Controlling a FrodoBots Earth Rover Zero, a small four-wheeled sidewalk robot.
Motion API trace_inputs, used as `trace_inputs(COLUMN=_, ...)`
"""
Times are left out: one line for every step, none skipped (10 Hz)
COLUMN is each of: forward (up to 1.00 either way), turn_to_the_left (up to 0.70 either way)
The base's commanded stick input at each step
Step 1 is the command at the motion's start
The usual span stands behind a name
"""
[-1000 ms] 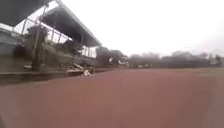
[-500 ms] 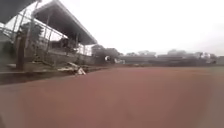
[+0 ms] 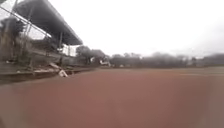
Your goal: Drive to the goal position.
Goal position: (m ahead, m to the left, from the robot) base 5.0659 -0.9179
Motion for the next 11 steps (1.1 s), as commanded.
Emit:
trace_inputs(forward=1.0, turn_to_the_left=0.0)
trace_inputs(forward=1.0, turn_to_the_left=0.0)
trace_inputs(forward=1.0, turn_to_the_left=0.0)
trace_inputs(forward=1.0, turn_to_the_left=0.0)
trace_inputs(forward=1.0, turn_to_the_left=0.0)
trace_inputs(forward=1.0, turn_to_the_left=0.0)
trace_inputs(forward=1.0, turn_to_the_left=0.0)
trace_inputs(forward=1.0, turn_to_the_left=0.0)
trace_inputs(forward=1.0, turn_to_the_left=0.0)
trace_inputs(forward=1.0, turn_to_the_left=0.0)
trace_inputs(forward=1.0, turn_to_the_left=0.0)
